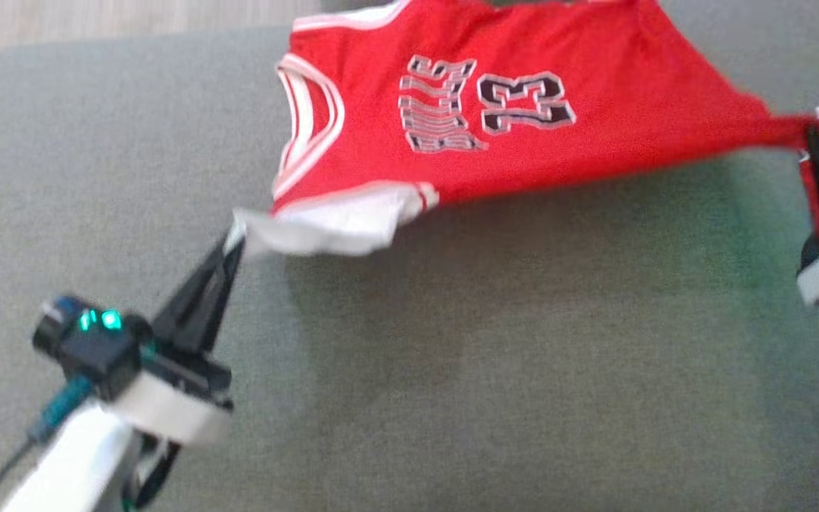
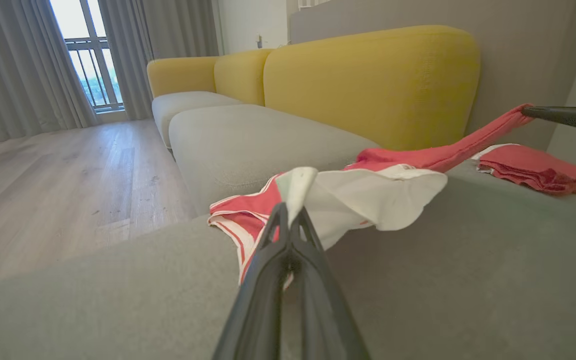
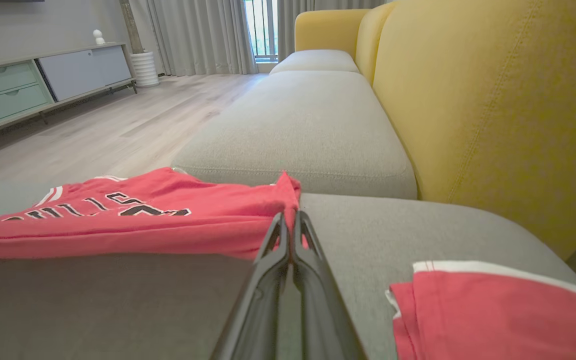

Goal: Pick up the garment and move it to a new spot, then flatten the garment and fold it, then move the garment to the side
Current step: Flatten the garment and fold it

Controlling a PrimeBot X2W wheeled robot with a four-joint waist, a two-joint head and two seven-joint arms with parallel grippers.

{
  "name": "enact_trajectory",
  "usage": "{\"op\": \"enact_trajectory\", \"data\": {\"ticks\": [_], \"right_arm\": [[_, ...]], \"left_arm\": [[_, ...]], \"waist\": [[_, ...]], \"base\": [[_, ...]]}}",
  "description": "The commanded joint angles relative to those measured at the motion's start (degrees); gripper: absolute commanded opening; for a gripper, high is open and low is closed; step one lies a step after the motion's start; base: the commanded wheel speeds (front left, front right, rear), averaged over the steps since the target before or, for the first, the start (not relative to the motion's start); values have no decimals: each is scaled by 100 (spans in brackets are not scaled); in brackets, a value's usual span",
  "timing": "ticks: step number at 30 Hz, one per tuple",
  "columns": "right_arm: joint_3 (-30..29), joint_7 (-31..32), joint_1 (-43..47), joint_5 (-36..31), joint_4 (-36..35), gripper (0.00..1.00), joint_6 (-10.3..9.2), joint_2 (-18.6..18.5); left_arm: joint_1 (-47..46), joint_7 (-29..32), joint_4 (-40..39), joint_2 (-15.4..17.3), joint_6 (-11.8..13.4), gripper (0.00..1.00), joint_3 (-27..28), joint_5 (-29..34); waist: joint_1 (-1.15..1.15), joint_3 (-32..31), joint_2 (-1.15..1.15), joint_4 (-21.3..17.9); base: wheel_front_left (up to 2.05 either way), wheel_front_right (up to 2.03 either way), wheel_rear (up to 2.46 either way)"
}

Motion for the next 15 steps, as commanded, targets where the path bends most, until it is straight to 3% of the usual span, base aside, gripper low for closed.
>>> {"op": "enact_trajectory", "data": {"ticks": [1,15], "right_arm": [[-39,-68,125,17,-158,0,37,-222],[-771,254,2485,-42,-1295,0,37,-444]], "left_arm": [[-126,-29,-192,212,61,0,288,-17],[1631,51,-649,369,480,0,147,-72]], "waist": [[2,-126,0,-23],[2,-615,0,2]], "base": [[0,0,0],[0,0,0]]}}
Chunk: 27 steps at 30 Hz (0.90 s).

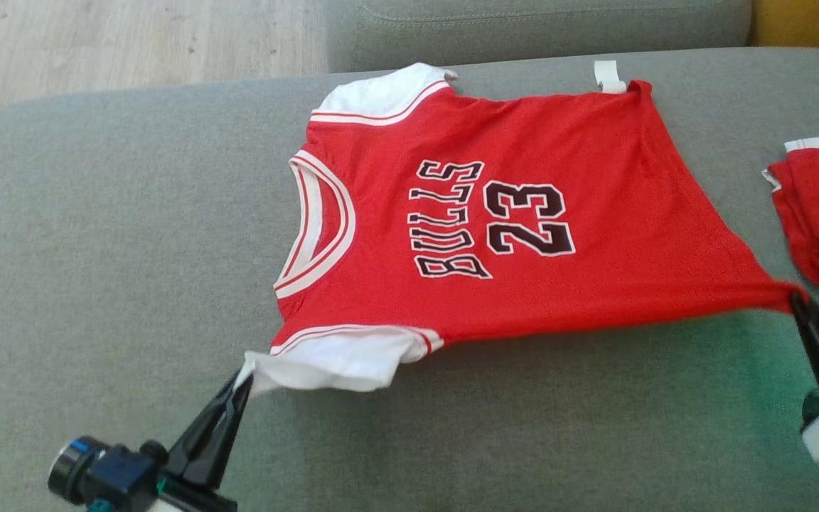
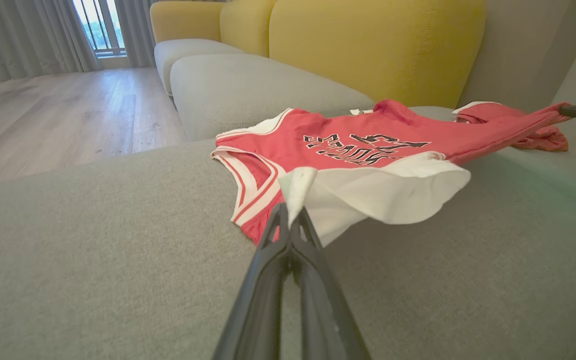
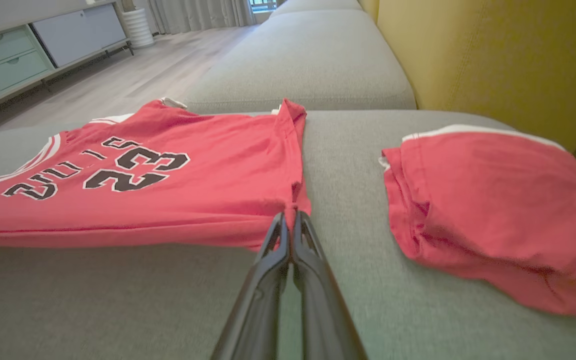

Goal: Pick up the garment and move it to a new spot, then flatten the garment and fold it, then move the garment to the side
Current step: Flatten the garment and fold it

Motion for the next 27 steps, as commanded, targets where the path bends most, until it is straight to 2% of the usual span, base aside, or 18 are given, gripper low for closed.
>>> {"op": "enact_trajectory", "data": {"ticks": [1,6,10,17,27], "right_arm": [[-159,66,256,-50,-300,0,37,-280],[-573,353,751,-189,-823,0,37,-143],[-777,673,700,-312,-1035,0,37,86],[-844,1073,-207,-482,-837,0,37,403],[-570,945,-1384,-671,-195,0,37,525]], "left_arm": [[-54,28,-242,237,101,0,196,-55],[53,133,-445,313,134,0,219,-160],[-246,239,-393,247,45,0,188,-171],[-1598,329,343,-212,-237,0,157,-106],[-3096,123,1555,-731,-523,0,101,31]], "waist": [[1,-21,0,5],[1,-16,0,-16],[1,98,0,-34],[1,649,0,29],[1,1198,0,40]], "base": [[0,0,0],[0,0,0],[0,0,0],[0,0,0],[0,0,0]]}}
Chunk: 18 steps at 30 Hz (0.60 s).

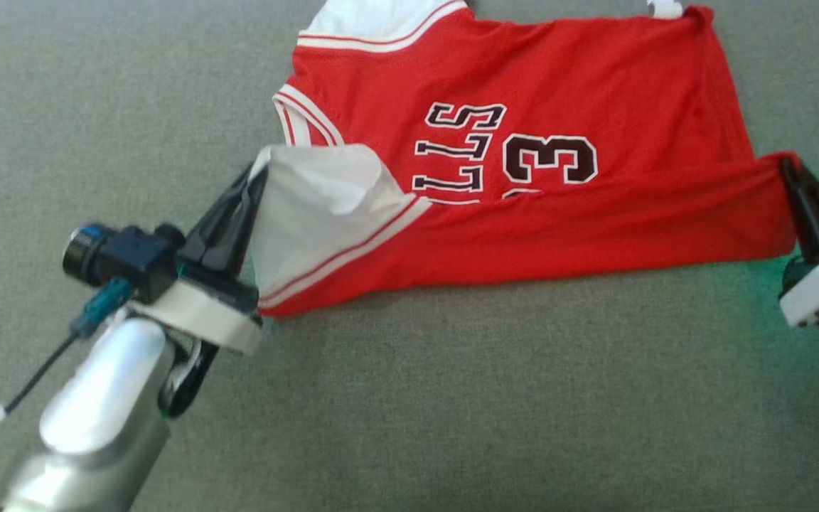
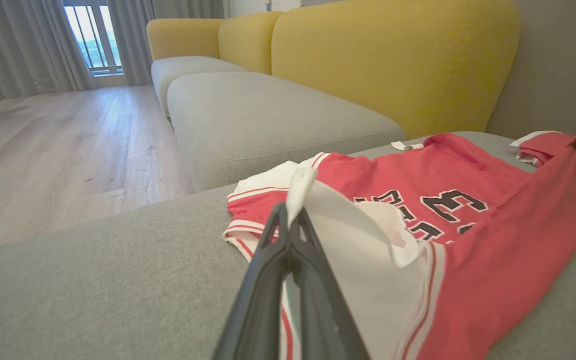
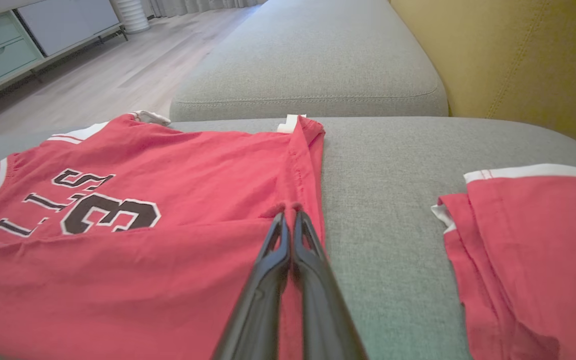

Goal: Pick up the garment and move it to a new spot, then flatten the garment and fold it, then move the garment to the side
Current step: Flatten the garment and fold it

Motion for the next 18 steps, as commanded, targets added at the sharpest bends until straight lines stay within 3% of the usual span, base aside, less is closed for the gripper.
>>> {"op": "enact_trajectory", "data": {"ticks": [1,8,9,10,11,18], "right_arm": [[55,-99,-113,-33,-63,0,39,-148],[261,-349,-578,-21,494,0,39,-67],[301,-400,-606,-19,567,39,39,-42],[320,-467,-634,-27,650,100,39,-16],[324,-559,-659,-48,734,100,39,16],[403,-1090,-576,-82,1009,100,39,195]], "left_arm": [[-288,-80,-61,134,-23,0,217,61],[-827,-234,440,-14,-98,0,289,264],[-847,-241,489,-38,-100,15,318,277],[-850,-246,541,-70,-92,54,363,273],[-839,-249,570,-112,-55,100,436,263],[-48,-254,612,-399,152,100,786,-20]], "waist": [[-2,99,0,-10],[-2,265,0,-41],[-2,266,0,-47],[-2,260,0,-52],[-2,246,0,-60],[-2,13,0,-106]], "base": [[0,0,0],[0,0,0],[0,0,0],[0,0,0],[0,0,0],[0,0,0]]}}
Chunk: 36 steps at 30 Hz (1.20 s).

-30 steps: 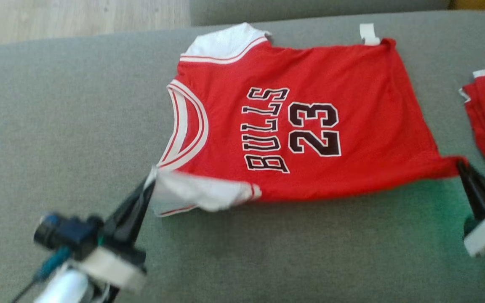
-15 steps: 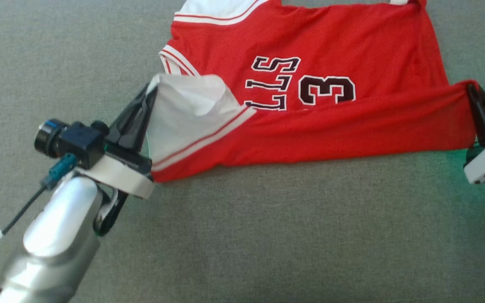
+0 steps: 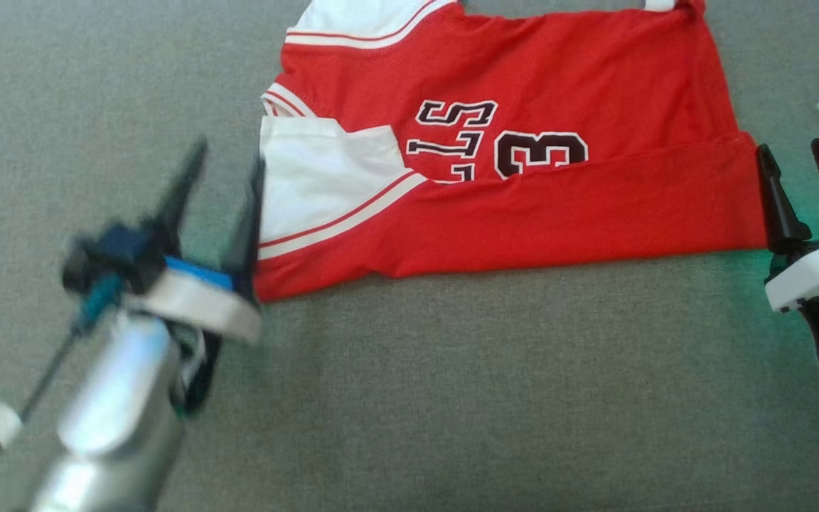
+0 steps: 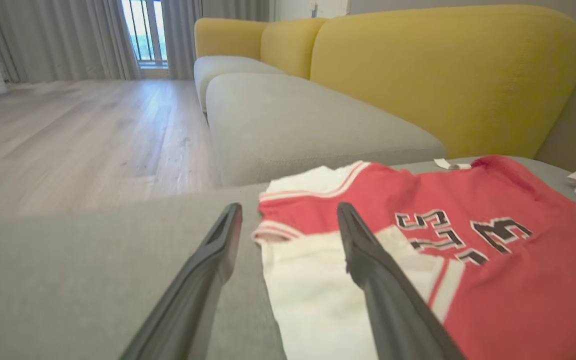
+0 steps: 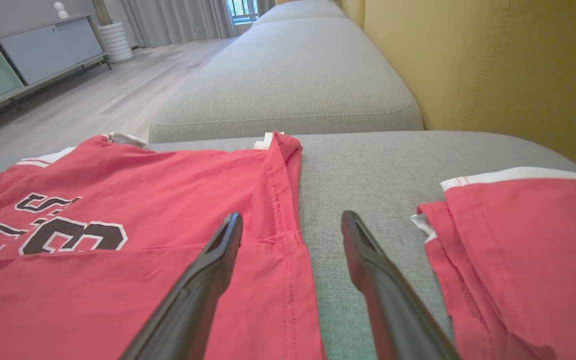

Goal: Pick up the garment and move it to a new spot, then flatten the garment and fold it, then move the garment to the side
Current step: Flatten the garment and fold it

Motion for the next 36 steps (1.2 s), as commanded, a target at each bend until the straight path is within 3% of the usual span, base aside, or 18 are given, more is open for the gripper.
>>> {"op": "enact_trajectory", "data": {"ticks": [1,10,21,22,23,24,25,36], "right_arm": [[42,-90,82,-27,-113,100,37,-59],[23,-237,402,13,-149,100,37,75],[59,-270,477,-8,-91,100,37,146],[61,-272,481,-13,-74,100,37,152],[61,-272,487,-1,-51,100,37,169],[60,-268,488,20,-20,100,37,191],[61,-234,484,50,27,100,37,216],[7,545,285,411,705,100,37,445]], "left_arm": [[195,-17,-88,103,75,100,228,-67],[1192,756,-165,-176,887,100,316,-499],[1484,1147,-457,-192,929,100,86,-561],[1534,1160,-508,-189,936,86,76,-574],[1583,1167,-548,-182,952,50,75,-585],[1623,1171,-582,-168,962,31,70,-589],[1650,1163,-612,-152,974,0,73,-589],[1612,1093,-886,8,1061,0,120,-537]], "waist": [[0,-66,0,-14],[0,-209,0,-58],[0,-251,0,-134],[0,-254,0,-138],[0,-255,0,-140],[0,-255,0,-138],[0,-254,0,-133],[0,-202,0,-28]], "base": [[0,0,0],[0,0,0],[0,0,0],[0,0,0],[0,0,0],[0,0,0],[0,0,0],[0,0,0]]}}
